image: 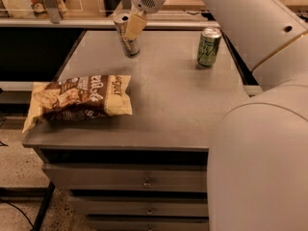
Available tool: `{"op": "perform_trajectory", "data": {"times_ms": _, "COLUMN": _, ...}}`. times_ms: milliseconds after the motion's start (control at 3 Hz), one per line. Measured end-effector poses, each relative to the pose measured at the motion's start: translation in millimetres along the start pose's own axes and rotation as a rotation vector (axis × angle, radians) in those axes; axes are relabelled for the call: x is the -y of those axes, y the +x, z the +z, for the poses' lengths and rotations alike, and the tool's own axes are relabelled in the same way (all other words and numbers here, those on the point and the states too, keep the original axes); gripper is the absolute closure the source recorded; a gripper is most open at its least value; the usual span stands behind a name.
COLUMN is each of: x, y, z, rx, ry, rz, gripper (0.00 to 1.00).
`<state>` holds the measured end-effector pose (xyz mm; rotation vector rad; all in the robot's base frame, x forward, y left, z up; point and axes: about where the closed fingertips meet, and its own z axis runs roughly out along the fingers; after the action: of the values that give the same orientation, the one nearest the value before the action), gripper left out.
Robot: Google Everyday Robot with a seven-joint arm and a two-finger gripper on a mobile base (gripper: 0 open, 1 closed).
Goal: Place redbull can upright
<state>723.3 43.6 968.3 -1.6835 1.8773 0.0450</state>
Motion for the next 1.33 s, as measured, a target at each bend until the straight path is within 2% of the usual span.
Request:
{"op": "perform_trajectory", "data": {"times_ms": 667, "x": -23, "y": 0, "z": 27, "rx": 0.055, "ry": -0.074, "rz": 0.069, "gripper": 1.0}}
{"op": "perform_trajectory", "data": {"times_ms": 1000, "x": -28, "y": 5, "z": 39, "rx": 0.051, "ry": -0.09, "rz": 0.1, "gripper": 0.82}}
{"op": "perform_trajectory", "data": {"times_ms": 1333, "x": -27, "y": 10, "z": 48, "rx": 0.042, "ry": -0.105, "rz": 0.12, "gripper": 0.59}}
